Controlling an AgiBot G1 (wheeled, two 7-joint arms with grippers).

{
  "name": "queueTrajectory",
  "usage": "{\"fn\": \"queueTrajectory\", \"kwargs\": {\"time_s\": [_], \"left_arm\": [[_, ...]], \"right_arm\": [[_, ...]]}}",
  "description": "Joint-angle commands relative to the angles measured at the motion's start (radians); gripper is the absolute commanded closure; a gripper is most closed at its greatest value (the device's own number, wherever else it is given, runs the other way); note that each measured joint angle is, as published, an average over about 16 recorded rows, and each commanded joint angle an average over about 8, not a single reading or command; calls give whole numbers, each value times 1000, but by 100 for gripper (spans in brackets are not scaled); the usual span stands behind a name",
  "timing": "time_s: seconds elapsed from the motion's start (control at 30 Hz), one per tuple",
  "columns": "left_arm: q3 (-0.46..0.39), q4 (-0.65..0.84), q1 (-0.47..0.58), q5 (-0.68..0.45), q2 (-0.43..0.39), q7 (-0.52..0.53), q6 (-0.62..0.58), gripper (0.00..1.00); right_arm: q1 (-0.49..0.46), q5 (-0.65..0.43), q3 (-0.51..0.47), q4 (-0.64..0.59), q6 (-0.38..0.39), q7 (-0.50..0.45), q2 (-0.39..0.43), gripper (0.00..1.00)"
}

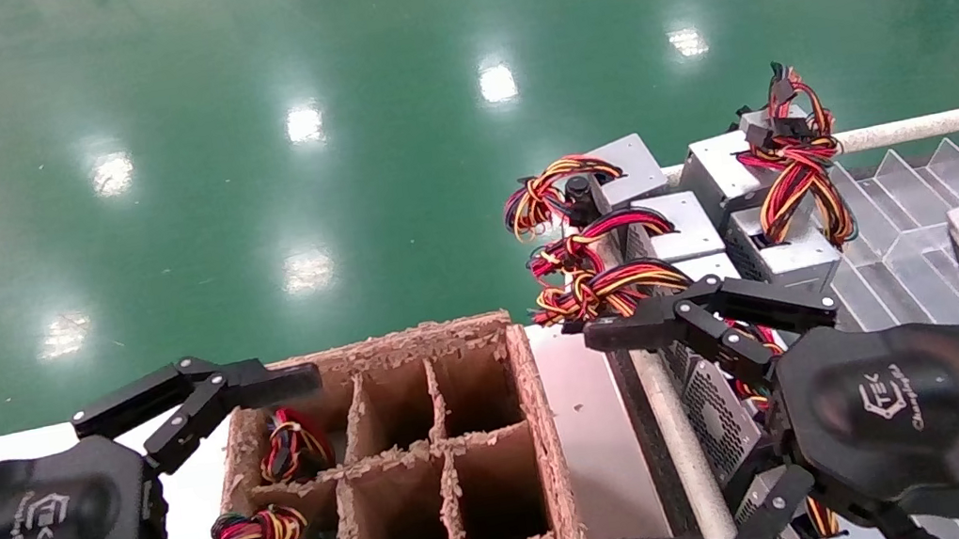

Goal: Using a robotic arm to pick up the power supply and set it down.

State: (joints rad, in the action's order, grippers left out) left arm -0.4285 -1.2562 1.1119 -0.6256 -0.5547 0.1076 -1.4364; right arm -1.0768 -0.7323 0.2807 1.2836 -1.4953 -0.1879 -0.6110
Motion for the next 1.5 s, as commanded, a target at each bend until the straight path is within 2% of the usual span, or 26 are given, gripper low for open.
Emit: {"fn": "queueTrajectory", "kwargs": {"time_s": [0.03, 1.13, 1.4, 1.5], "left_arm": [[0, 0, 0, 0, 0, 0, 0, 0], [0, 0, 0, 0, 0, 0, 0, 0], [0, 0, 0, 0, 0, 0, 0, 100], [0, 0, 0, 0, 0, 0, 0, 100]], "right_arm": [[0, 0, 0, 0, 0, 0, 0, 0], [0, 0, 0, 0, 0, 0, 0, 0], [0, 0, 0, 0, 0, 0, 0, 0], [0, 0, 0, 0, 0, 0, 0, 0]]}}
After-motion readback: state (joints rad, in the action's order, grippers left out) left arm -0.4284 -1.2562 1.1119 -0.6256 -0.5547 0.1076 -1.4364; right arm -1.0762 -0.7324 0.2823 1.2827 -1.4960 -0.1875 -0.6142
